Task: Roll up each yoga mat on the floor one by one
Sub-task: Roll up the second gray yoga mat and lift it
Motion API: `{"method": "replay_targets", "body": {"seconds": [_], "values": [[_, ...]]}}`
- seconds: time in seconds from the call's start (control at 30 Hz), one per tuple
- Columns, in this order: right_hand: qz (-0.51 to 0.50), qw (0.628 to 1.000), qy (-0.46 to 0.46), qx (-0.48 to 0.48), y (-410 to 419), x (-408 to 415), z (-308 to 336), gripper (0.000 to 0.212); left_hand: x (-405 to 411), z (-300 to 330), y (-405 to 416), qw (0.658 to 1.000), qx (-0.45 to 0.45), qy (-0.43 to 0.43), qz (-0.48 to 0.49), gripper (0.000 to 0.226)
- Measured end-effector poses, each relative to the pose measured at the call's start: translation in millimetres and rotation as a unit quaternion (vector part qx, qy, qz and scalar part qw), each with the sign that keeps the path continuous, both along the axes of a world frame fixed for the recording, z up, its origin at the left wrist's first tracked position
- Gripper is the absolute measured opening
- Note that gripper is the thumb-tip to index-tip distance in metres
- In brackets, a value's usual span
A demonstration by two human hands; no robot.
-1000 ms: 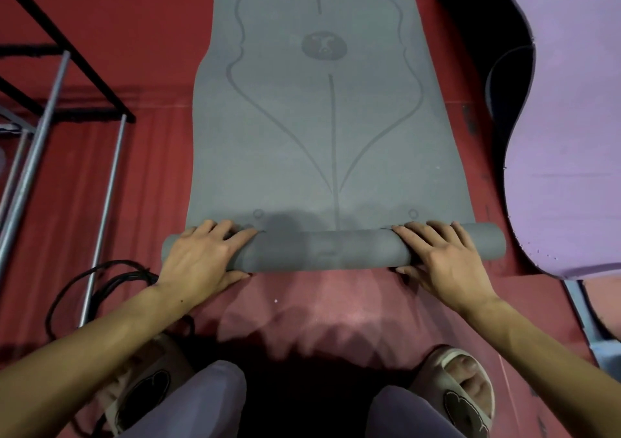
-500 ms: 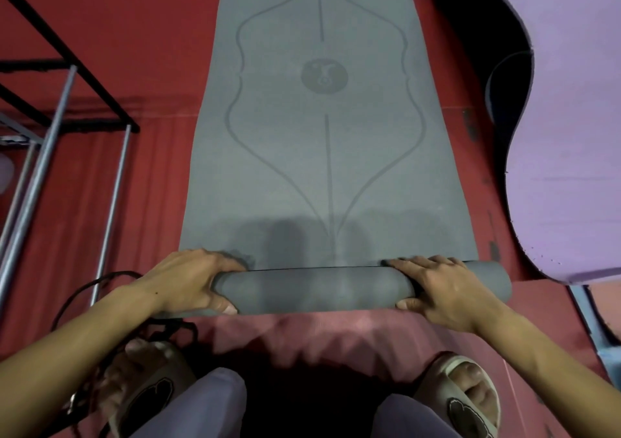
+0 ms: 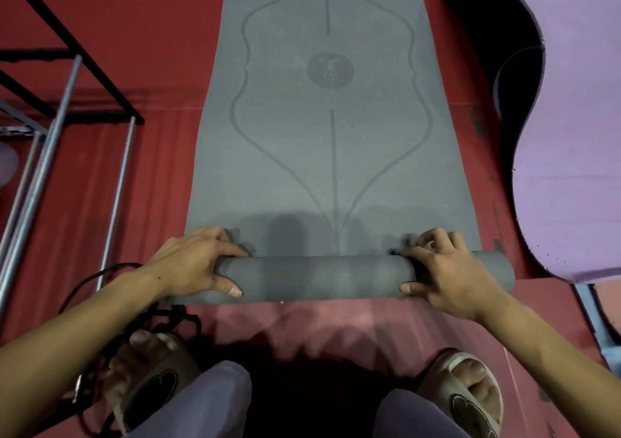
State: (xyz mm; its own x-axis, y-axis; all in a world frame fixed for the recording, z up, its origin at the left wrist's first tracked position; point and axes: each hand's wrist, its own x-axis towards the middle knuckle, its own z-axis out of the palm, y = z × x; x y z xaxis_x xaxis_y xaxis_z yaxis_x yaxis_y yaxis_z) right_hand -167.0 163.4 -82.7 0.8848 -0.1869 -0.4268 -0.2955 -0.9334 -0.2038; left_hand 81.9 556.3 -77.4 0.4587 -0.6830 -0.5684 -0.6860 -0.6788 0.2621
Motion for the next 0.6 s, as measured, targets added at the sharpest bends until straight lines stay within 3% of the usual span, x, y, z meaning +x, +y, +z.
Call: {"method": "replay_targets", "body": {"seconds": [0.17,0.3,0.43,0.6], "values": [[0.013,0.998,0.036,-0.056,6.7,11.9,13.3,0.071,0.0,0.5,-2.9,0.998,-0.049,-0.03,0.02,0.079],[-0.029,0.999,0.0,-0.033,9.3,13.7,15.4,0.06,-6.5,0.0,-2.7,0.993,-0.104,-0.048,0.03,0.065],[-0.049,0.999,-0.01,-0.013,9.6,19.4,15.4,0.044,-13.0,5.4,-13.8,0.991,-0.11,-0.076,0.014,0.057],[-0.074,0.997,-0.005,-0.016,9.2,26.2,15.2,0.043,-20.8,11.8,-18.6,0.986,-0.105,-0.126,0.016,0.055]]}}
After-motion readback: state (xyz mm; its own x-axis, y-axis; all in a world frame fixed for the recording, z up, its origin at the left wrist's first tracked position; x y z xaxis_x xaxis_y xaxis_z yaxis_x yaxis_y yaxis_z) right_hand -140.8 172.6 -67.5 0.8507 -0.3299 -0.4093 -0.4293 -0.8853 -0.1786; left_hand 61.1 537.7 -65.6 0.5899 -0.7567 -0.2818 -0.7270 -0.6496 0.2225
